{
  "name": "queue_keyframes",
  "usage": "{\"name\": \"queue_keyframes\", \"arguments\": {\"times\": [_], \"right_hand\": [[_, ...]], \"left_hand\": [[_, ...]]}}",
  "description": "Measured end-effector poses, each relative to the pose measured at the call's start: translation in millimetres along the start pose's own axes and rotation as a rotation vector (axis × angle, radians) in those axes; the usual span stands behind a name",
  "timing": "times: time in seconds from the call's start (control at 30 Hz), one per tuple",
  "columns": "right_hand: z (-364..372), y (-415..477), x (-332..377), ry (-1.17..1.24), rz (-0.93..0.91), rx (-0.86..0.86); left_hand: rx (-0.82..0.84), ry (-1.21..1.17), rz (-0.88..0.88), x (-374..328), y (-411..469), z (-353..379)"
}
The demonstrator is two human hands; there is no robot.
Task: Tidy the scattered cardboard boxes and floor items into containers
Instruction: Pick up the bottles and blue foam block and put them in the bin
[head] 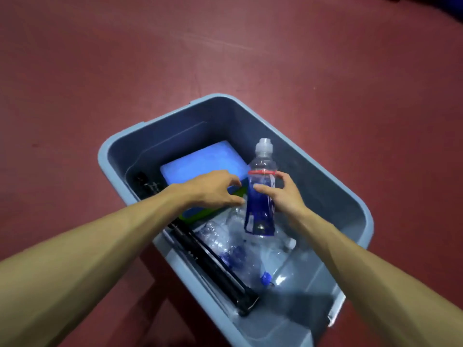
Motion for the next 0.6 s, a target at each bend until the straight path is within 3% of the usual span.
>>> {"name": "queue_keyframes", "arguments": {"times": [0.1, 0.17, 0.3, 0.5, 0.6], "right_hand": [[-8, -11, -14, -0.618, 0.000, 0.142], [1, -16, -35, -0.862, 0.075, 0.291], [17, -13, -11, -0.858, 0.006, 0.166], [120, -15, 112, -0.821, -0.430, 0.135], [195, -32, 166, -0.801, -0.677, 0.142]], "left_hand": [[-0.045, 0.016, -0.012, 8, -6, -1], [-0.106, -0.008, -0.019, 14, -17, -8], [-0.293, -0.122, -0.018, 35, -56, -36], [-0.761, -0.354, -0.111, 106, -149, -80], [-0.919, -0.432, -0.207, 153, -204, -77]]}}
Point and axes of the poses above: each hand's wrist, its own y-axis towards the middle knuckle, its own z-axis out of the palm, x = y × z, the point moved 9 cm from there along y, towards the middle knuckle, and after that the axes turned 11 degrees about x, right-handed, at the moved point
